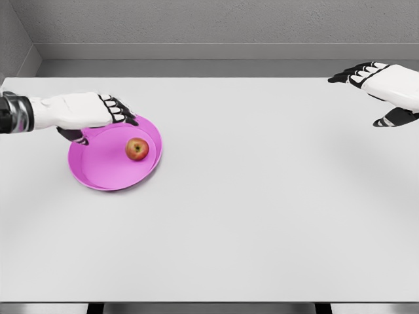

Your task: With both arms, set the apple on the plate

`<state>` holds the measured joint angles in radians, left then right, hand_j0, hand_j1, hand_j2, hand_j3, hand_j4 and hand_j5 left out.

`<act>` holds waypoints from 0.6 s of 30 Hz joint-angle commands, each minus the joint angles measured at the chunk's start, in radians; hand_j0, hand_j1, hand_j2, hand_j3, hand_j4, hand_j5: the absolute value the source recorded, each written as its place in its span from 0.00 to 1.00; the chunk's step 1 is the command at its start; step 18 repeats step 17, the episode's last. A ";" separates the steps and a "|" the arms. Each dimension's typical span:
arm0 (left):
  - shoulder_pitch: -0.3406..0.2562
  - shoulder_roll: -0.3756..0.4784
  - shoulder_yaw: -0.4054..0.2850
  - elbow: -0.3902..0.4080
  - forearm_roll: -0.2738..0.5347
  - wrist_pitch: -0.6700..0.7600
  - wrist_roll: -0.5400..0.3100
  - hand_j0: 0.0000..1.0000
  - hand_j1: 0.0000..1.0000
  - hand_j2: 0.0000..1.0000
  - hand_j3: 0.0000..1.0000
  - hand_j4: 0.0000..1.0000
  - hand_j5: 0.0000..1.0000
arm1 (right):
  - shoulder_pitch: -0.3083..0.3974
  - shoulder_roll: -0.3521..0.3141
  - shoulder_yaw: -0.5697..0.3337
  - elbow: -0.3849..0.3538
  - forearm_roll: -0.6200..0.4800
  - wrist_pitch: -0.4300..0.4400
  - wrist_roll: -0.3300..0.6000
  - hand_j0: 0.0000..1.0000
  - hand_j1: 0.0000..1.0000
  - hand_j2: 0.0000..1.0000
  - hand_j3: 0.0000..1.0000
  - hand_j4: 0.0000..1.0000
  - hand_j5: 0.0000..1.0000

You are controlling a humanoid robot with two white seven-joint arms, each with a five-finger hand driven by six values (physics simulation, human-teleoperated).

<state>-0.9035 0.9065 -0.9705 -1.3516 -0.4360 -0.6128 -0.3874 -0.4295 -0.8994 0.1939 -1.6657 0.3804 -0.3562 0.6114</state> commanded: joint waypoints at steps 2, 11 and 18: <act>0.014 0.049 0.065 0.057 0.150 0.002 0.002 1.00 1.00 1.00 1.00 1.00 1.00 | 0.000 -0.001 0.001 0.000 -0.003 0.002 0.000 1.00 1.00 1.00 1.00 1.00 1.00; 0.032 0.057 0.101 0.154 0.161 0.002 0.002 1.00 1.00 1.00 1.00 1.00 1.00 | 0.005 -0.001 -0.001 0.000 -0.003 0.002 0.000 1.00 1.00 1.00 1.00 1.00 1.00; 0.032 0.055 0.099 0.158 0.155 0.002 -0.004 1.00 1.00 1.00 1.00 1.00 1.00 | 0.011 0.000 0.002 -0.034 -0.003 0.002 0.000 1.00 1.00 1.00 1.00 1.00 1.00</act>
